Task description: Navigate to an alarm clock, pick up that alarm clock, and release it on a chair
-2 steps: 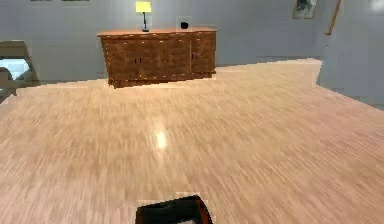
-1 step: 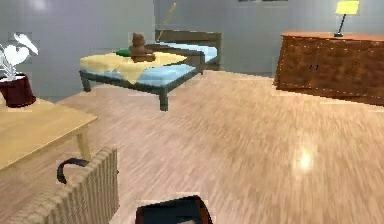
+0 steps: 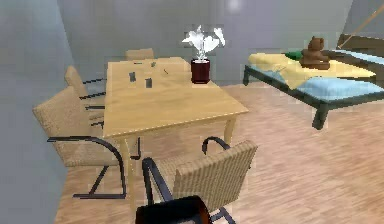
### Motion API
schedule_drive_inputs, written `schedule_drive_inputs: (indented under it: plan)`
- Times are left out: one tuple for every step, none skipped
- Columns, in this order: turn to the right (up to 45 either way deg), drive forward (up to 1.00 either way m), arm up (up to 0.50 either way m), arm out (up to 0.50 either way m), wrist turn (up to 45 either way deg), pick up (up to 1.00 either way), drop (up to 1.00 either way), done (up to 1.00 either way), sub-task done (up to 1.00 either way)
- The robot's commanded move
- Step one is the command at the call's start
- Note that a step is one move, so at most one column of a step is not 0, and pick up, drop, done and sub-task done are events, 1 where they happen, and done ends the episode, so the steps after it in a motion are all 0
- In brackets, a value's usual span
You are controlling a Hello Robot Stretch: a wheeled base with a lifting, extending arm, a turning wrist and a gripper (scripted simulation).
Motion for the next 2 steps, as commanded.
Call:
schedule_drive_inputs:
  plan:
    - [-21.0,0.00,0.00,0.00,0.0,0.00,0.00,0.00,0.00]
    - [45.0,0.00,0.00,0.00,0.0,0.00,0.00,0.00,0.00]
